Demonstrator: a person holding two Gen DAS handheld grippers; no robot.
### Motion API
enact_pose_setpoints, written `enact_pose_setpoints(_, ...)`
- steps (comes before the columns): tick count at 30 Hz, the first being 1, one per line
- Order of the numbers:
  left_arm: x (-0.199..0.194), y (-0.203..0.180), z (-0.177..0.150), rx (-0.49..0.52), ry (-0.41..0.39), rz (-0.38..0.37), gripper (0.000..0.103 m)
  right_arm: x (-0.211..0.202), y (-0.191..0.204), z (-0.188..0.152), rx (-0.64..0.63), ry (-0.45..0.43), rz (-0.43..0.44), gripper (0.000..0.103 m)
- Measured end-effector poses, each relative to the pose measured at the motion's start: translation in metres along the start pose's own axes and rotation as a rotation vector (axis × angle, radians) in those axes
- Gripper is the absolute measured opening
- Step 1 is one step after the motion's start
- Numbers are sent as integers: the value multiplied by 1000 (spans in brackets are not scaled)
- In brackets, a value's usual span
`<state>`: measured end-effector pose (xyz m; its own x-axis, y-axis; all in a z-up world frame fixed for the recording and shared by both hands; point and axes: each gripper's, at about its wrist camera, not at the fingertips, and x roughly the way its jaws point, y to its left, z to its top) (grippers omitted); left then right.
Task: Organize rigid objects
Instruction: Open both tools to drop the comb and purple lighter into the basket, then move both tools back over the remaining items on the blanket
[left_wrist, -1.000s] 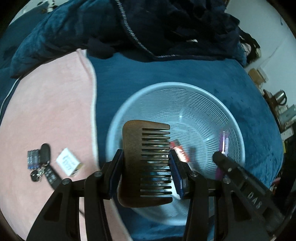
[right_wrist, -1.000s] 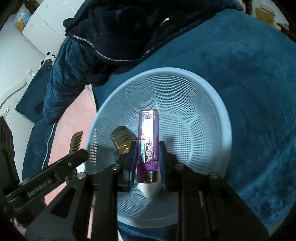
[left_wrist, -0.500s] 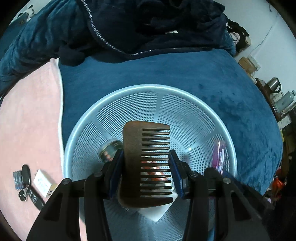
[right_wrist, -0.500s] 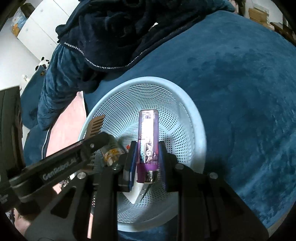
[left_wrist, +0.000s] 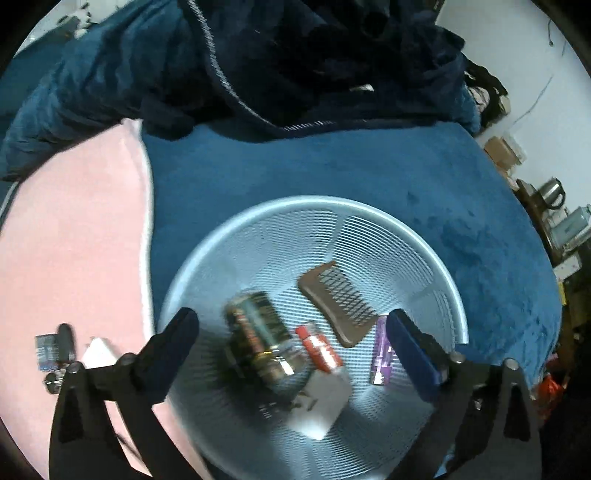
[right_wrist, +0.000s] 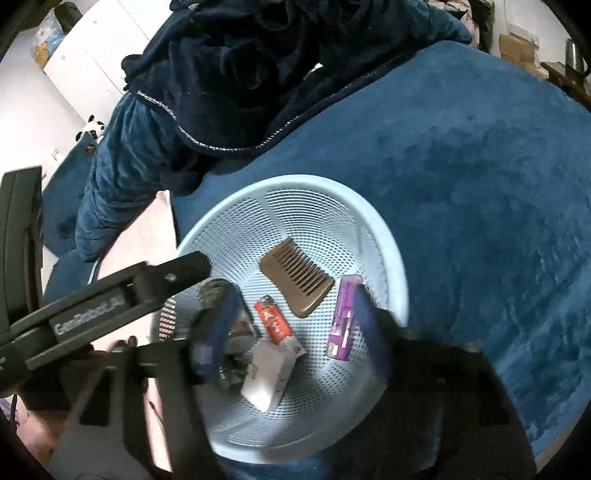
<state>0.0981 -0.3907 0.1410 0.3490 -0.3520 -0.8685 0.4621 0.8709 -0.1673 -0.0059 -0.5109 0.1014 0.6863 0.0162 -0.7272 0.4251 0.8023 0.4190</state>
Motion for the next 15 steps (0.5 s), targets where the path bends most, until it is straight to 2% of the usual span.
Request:
enact_pose_setpoints(5,-13,20,-9,-11,-19,70,102,0,17,-3,-64,20,-13,97)
enact_pose_setpoints(15,-27,65,-34,-65,-18,126,102,2,59,-22,-220,77,-99,99)
